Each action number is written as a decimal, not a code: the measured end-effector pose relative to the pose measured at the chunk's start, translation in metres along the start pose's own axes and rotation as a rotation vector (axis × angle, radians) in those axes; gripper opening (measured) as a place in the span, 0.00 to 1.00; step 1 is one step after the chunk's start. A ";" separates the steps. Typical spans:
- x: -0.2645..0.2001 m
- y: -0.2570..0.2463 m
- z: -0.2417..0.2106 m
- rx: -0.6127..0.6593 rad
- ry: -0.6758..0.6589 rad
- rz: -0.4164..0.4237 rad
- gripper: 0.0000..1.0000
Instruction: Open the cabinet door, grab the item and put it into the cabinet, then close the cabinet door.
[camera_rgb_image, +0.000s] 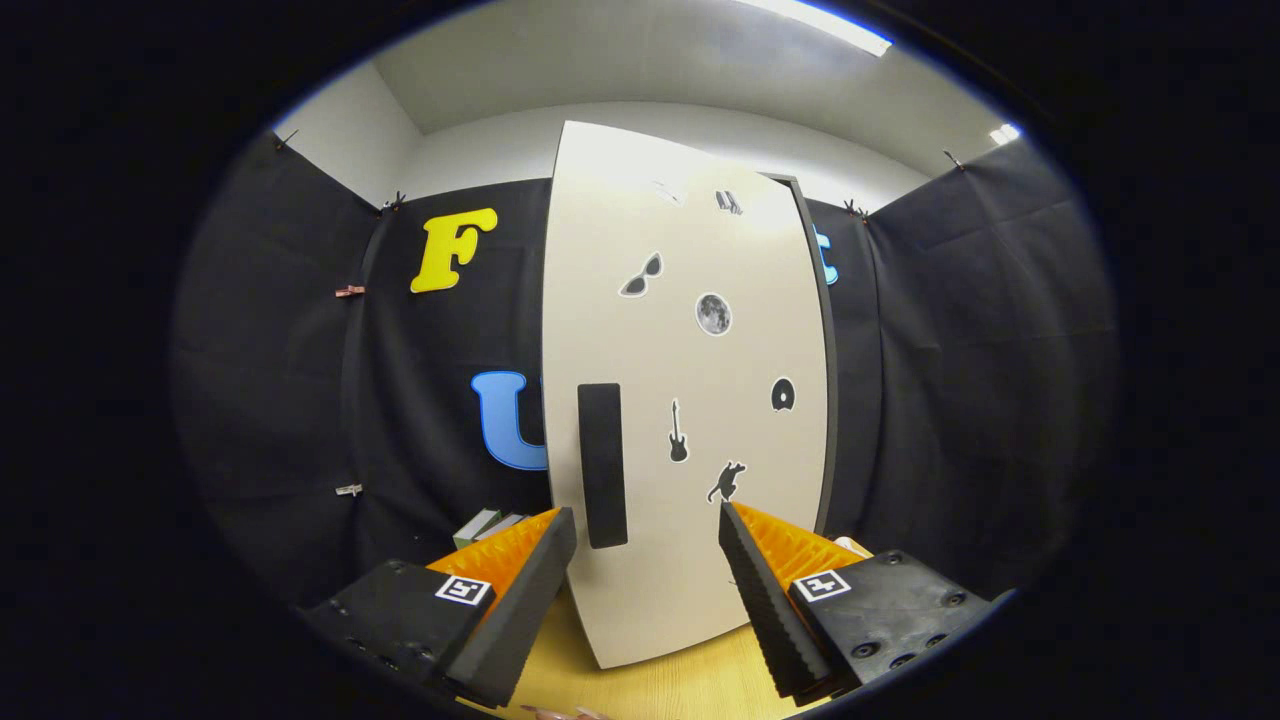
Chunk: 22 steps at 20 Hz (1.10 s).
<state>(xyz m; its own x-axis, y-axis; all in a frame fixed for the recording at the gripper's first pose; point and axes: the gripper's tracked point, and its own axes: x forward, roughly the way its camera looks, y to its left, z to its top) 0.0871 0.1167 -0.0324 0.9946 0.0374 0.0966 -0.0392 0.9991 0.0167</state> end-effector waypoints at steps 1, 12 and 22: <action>-0.001 -0.001 -0.001 -0.002 0.000 0.001 0.94; -0.013 -0.007 -0.001 -0.008 0.009 -0.003 0.94; -0.017 -0.007 -0.002 -0.033 0.013 0.000 0.94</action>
<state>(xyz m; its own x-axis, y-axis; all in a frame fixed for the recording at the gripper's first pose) 0.0708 0.1093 -0.0359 0.9958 0.0371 0.0836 -0.0359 0.9992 -0.0158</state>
